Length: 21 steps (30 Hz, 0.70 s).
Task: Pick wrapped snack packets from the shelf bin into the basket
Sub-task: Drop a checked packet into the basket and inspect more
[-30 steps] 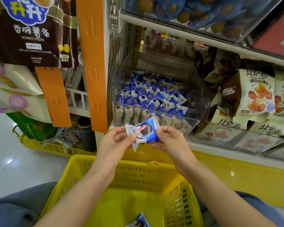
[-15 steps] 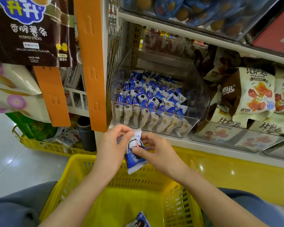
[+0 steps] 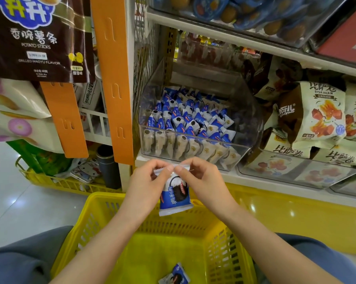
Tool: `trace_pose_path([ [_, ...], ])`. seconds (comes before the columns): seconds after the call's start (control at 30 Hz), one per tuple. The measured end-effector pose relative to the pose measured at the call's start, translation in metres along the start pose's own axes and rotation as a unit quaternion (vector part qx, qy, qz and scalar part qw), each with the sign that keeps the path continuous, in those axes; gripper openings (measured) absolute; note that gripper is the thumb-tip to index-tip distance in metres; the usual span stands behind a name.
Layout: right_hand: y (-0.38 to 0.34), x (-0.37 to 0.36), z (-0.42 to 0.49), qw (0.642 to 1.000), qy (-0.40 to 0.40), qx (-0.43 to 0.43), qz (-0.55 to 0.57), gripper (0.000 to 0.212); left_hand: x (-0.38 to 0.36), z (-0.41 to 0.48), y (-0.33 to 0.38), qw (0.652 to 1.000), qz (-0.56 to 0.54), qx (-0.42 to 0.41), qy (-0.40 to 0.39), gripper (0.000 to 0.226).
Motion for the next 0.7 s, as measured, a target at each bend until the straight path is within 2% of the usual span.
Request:
trace_pose_path([
  [0.13, -0.007, 0.002, -0.001, 0.995, 0.008, 0.072, -0.075, 0.01, -0.004, 0.001, -0.005, 0.997, -0.051, 0.045, -0.046, 0.015],
  [0.2, -0.015, 0.003, -0.002, 0.978, 0.003, 0.142, -0.155, 0.004, -0.006, 0.001, -0.005, 0.994, -0.071, 0.055, -0.069, 0.019],
  [0.27, -0.019, 0.002, -0.002, 0.963, -0.007, 0.173, -0.204, 0.005, -0.007, 0.001, -0.005, 0.993, -0.073, 0.059, -0.075, 0.019],
  [0.4, -0.014, 0.008, 0.0, 0.981, 0.034, 0.107, -0.156, 0.006, -0.004, 0.003, -0.006, 0.997, -0.052, 0.049, -0.024, 0.009],
  [0.5, -0.012, 0.021, 0.002, 0.986, 0.094, 0.071, -0.119, 0.014, 0.0, 0.005, -0.008, 0.999, 0.024, 0.028, 0.017, 0.004],
  [0.6, -0.012, 0.029, 0.003, 0.986, 0.123, 0.057, -0.1, 0.012, -0.006, 0.008, -0.02, 0.995, 0.041, 0.087, -0.031, 0.021],
  [0.7, -0.022, 0.022, 0.002, 0.982, 0.079, 0.117, -0.129, 0.007, -0.016, 0.005, -0.025, 0.975, -0.047, 0.182, -0.12, 0.046],
])
Point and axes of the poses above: each hand's wrist, its own z-axis towards the middle knuckle, its own x-axis out of the back of the hand, y = z × x, the point moved 6 cm from there along z, towards the middle knuckle, and after that the axes turned 14 degrees about x, right-handed, at the moved point
